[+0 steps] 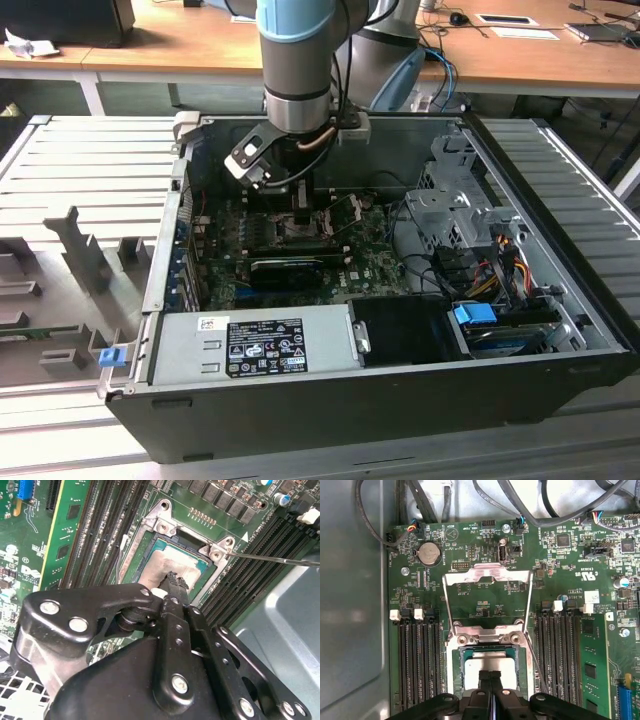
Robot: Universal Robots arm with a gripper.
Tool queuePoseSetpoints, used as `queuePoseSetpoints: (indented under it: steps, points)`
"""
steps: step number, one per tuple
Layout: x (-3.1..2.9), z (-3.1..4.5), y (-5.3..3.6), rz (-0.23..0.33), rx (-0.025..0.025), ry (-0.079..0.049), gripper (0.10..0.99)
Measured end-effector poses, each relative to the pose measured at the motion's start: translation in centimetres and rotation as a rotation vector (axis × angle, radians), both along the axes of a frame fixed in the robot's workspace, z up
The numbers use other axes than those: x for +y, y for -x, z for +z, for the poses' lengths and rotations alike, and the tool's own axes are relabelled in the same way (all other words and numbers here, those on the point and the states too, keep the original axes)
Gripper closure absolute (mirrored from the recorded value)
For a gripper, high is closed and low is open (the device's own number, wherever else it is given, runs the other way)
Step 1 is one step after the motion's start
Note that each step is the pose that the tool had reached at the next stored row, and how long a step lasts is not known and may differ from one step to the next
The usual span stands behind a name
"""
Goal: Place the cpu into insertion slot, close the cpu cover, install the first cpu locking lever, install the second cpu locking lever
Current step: 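Place the cpu into insertion slot, then close the cpu cover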
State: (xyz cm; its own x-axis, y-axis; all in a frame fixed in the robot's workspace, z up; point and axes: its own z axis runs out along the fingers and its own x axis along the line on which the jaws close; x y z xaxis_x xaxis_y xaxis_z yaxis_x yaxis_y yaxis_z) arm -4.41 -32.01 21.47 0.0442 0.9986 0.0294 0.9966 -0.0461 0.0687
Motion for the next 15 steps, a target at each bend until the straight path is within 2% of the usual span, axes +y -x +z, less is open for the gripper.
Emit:
queuePoseSetpoints:
  steps: [13, 15]
  points:
    - [0.00, 0.48, 0.00, 0.000, -0.0001, 0.000, 0.980]
    - [0.00, 0.58, -0.39, 0.000, 0.0064, 0.001, 0.980]
